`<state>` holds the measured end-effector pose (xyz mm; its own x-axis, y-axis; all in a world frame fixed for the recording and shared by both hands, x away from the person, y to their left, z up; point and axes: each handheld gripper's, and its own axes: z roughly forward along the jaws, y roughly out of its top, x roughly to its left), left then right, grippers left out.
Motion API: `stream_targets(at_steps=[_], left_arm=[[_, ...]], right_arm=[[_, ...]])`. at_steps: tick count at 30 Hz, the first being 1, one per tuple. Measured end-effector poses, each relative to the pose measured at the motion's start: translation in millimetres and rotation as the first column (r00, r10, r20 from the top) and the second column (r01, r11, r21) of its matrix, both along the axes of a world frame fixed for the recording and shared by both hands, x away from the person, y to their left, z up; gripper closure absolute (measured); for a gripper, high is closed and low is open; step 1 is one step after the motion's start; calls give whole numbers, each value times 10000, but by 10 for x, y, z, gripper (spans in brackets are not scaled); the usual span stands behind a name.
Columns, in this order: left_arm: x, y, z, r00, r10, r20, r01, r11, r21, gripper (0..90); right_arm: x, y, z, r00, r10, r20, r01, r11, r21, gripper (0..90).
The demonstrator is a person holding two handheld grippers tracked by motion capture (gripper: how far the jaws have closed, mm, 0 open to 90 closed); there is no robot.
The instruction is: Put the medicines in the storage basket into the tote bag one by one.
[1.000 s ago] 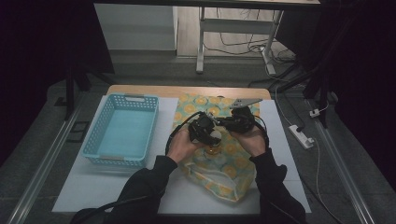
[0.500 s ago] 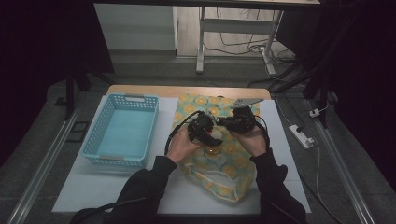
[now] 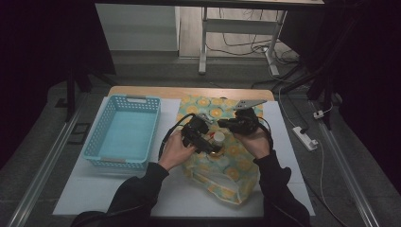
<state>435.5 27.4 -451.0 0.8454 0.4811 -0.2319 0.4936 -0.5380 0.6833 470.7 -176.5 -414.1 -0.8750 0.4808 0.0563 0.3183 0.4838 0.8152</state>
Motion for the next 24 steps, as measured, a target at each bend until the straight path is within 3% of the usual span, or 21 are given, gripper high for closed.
stream_targets(at_steps=[4, 11, 24], left_arm=[[-72, 70, 7, 9999, -117, -8, 117, 9999, -41, 19], [-202, 193, 1, 9990, -420, 170, 429, 9977, -526, 9], [-479, 282, -116, 9990, -117, 438, 111, 9999, 130, 0]], right_arm=[[-1, 2, -1, 10000, 1, -5, -1, 10000, -4, 900], [0, 7, -10, 10000, 23, -49, -23, 10000, -8, 900], [-13, 21, -5, 9999, 100, -18, -100, 9999, -22, 900]])
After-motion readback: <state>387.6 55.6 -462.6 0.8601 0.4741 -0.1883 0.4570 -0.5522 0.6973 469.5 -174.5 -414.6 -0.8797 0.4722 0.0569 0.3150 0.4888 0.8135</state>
